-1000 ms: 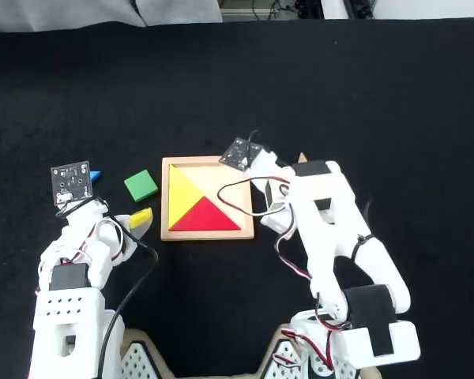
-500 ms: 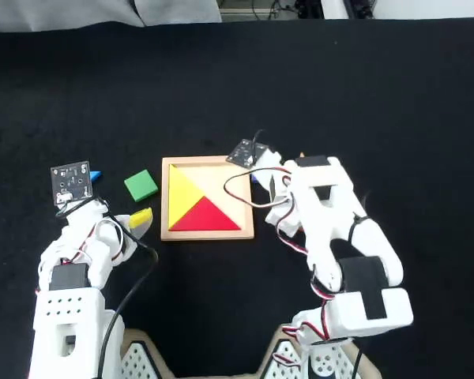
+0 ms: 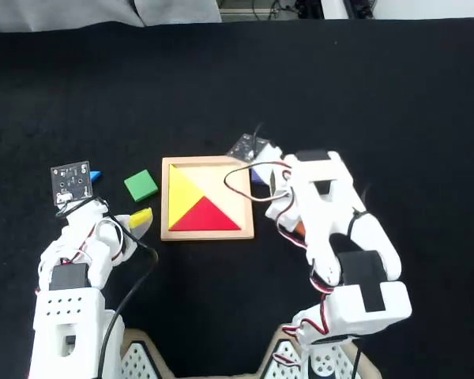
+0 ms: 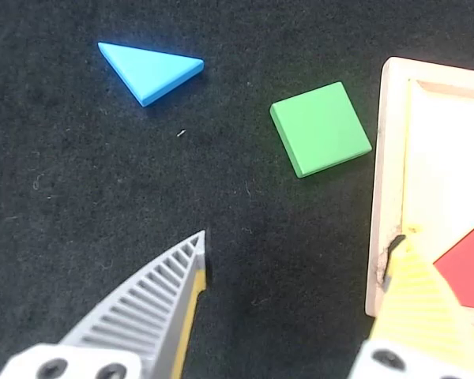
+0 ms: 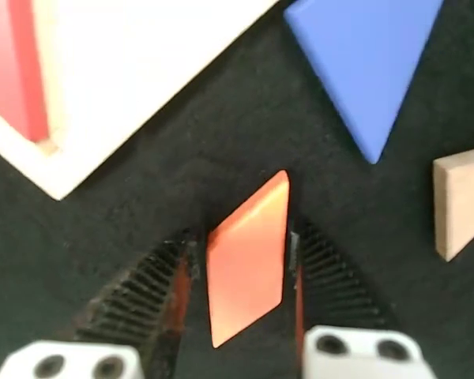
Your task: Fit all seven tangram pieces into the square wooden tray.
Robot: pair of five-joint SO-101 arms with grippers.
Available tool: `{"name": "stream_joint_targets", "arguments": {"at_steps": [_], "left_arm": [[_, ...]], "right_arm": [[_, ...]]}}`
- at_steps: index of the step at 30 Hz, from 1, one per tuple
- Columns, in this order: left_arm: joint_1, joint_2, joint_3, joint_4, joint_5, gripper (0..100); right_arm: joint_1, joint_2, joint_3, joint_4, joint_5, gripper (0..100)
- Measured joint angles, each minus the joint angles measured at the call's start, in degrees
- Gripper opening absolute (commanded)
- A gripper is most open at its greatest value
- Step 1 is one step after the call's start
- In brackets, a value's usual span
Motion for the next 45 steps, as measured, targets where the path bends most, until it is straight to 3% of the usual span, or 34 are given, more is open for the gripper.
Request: {"name": "stream_joint_targets", "arguments": {"at_steps": [5, 10, 36, 45], "left_arm": [[0.0, 0.0, 0.0, 0.0, 0.0, 35], [0.0, 0.0, 0.0, 0.0, 0.0, 35], [0.0, 0.0, 0.0, 0.0, 0.0, 35], [0.0, 0.0, 0.0, 0.0, 0.0, 35]], "right_arm": [[0.0, -5.6, -0.6, 5.4, -0.3, 20.8], [-0.1, -11.8, 3.7, 7.6, 7.6, 20.8], [0.6, -14.9, 17.8, -9.2, 9.5, 20.8], [0.5, -13.9, 19.4, -10.5, 9.5, 17.8]]}}
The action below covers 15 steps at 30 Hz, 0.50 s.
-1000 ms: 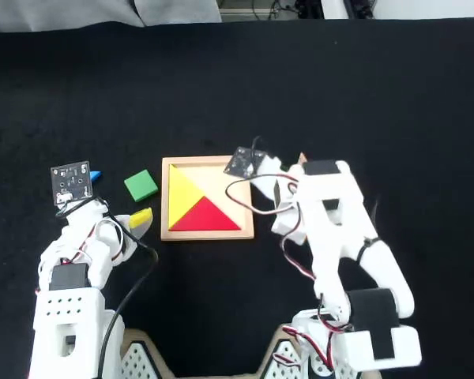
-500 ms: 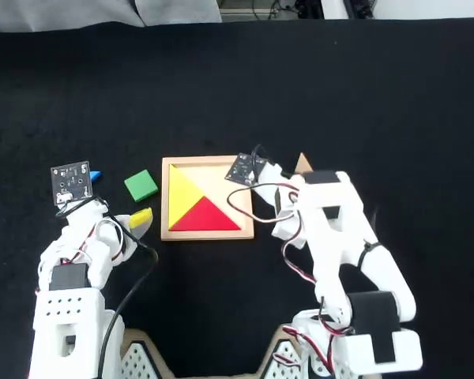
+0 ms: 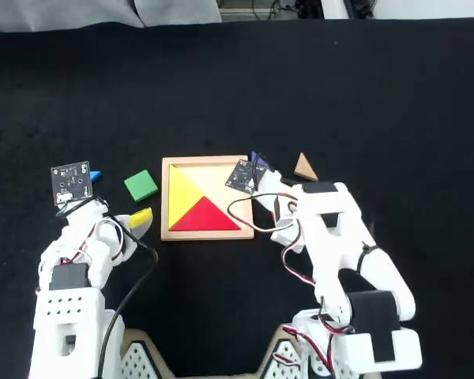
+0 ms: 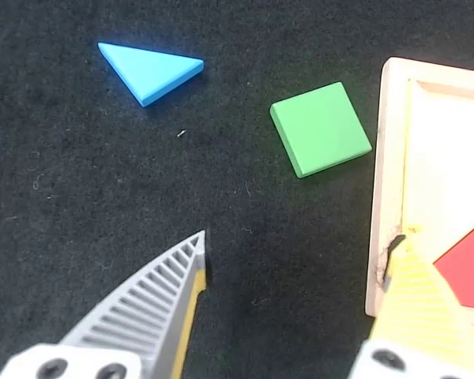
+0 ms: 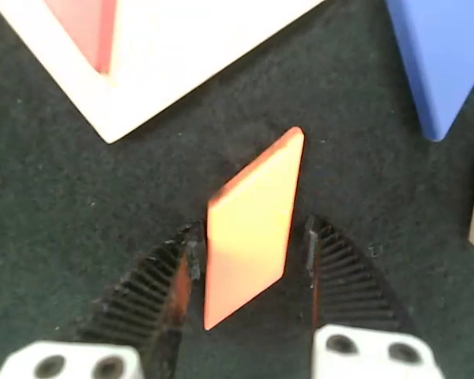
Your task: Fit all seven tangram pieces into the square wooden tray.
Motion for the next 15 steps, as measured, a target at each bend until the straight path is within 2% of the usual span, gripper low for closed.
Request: {"name": "stream_joint_targets", "arguments": {"at_steps": [7, 11, 15], "left_arm": [[0.0, 0.0, 0.0, 0.0, 0.0, 35], [0.0, 0.0, 0.0, 0.0, 0.0, 35], [0.0, 0.0, 0.0, 0.0, 0.0, 35]], "right_arm": [[0.2, 2.2, -2.0, -0.1, 0.0, 17.5], [0.2, 0.9, -2.6, 1.1, -0.8, 22.2], [0.2, -2.8, -2.6, 3.3, -1.1, 18.8]]}}
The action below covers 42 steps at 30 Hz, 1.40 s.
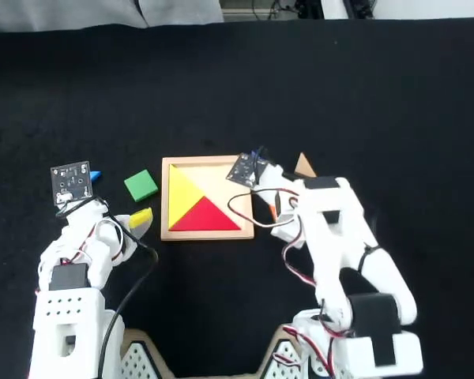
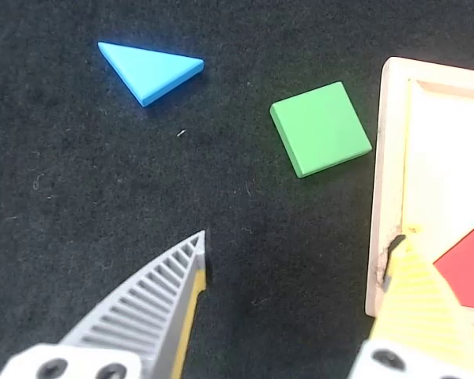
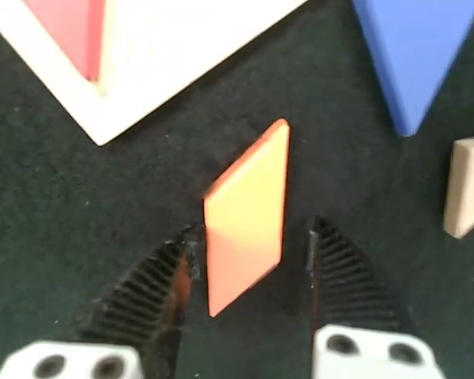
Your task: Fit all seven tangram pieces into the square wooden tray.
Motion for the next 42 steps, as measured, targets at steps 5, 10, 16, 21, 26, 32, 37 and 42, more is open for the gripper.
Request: {"name": "stream_joint_targets", "arguments": {"at_steps": [5, 10, 16, 21, 26, 32, 37, 42], "left_arm": [[0.0, 0.0, 0.0, 0.0, 0.0, 35], [0.0, 0.0, 0.0, 0.0, 0.0, 35], [0.0, 0.0, 0.0, 0.0, 0.0, 35], [0.0, 0.0, 0.0, 0.0, 0.0, 35], [0.0, 0.0, 0.0, 0.0, 0.0, 35], [0.0, 0.0, 0.0, 0.0, 0.0, 35], [0.0, 0.0, 0.0, 0.0, 0.0, 35], [0.0, 0.0, 0.0, 0.0, 0.0, 35]], "right_arm": [[0.0, -0.4, 0.0, 0.8, -0.1, 18.7], [0.0, 1.1, 0.0, 1.4, -0.1, 18.6], [0.0, 1.1, -0.4, 2.4, -0.1, 18.7], [0.0, 1.1, -0.4, 2.5, -0.1, 18.6], [0.0, 3.3, -0.5, 2.4, -0.1, 18.5], [0.0, 0.6, -3.4, 4.7, -2.4, 18.7], [-3.0, -3.8, -3.1, 7.3, -3.0, 18.5], [-5.5, -4.3, -0.2, 6.9, -3.0, 18.5]]}}
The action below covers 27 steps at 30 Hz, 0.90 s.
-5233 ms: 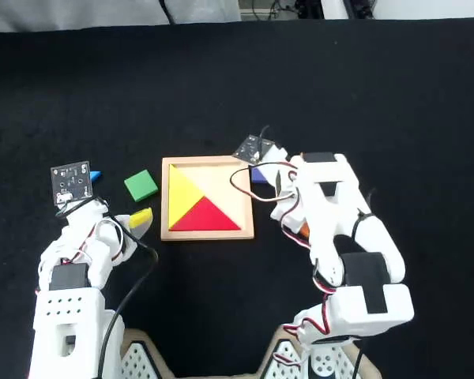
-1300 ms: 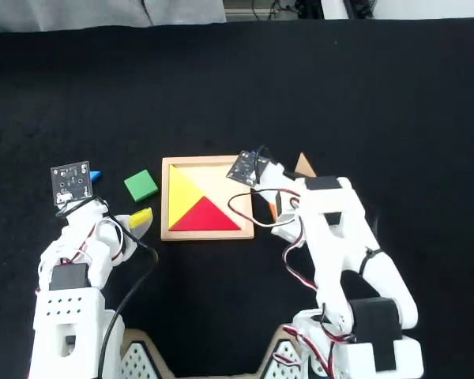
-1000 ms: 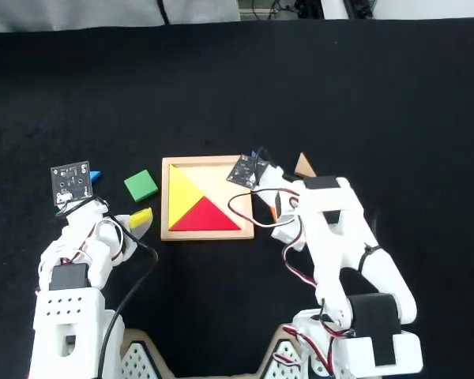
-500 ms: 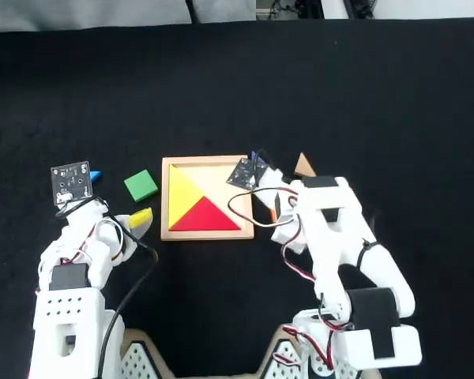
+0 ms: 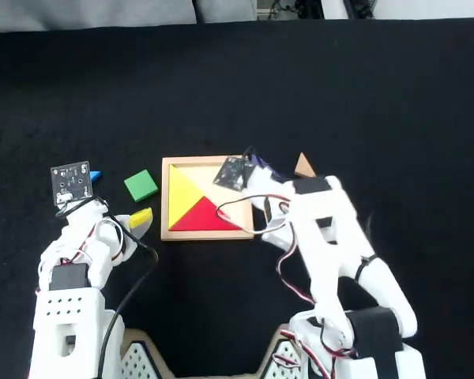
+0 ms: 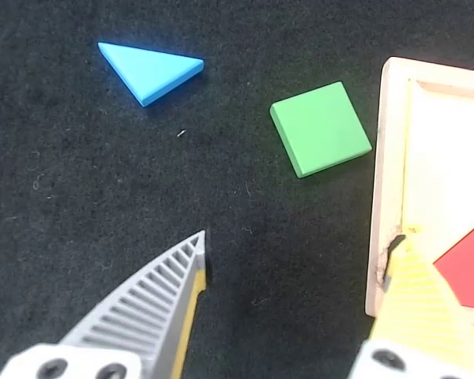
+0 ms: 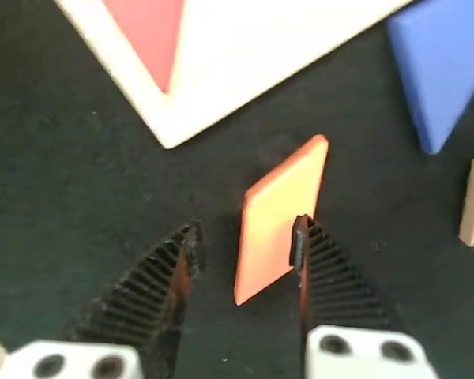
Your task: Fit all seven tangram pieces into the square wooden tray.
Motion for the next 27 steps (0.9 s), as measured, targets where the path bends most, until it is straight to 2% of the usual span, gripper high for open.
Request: {"name": "stream_joint_targets", "arguments": {"at_steps": [6, 13, 23, 27], "left_arm": [[0.0, 0.0, 0.0, 0.0, 0.0, 35], [0.0, 0.0, 0.0, 0.0, 0.0, 35], [0.0, 0.0, 0.0, 0.0, 0.0, 35], [0.0, 0.0, 0.0, 0.0, 0.0, 35]], "right_arm": [[0.4, 0.5, 0.2, -1.6, 0.0, 18.6], [2.8, 8.9, 0.2, -6.9, 0.0, 18.4], [2.8, 11.3, -1.8, -6.9, -0.1, 18.4], [2.8, 9.2, -2.5, -4.7, -2.4, 18.7]]}}
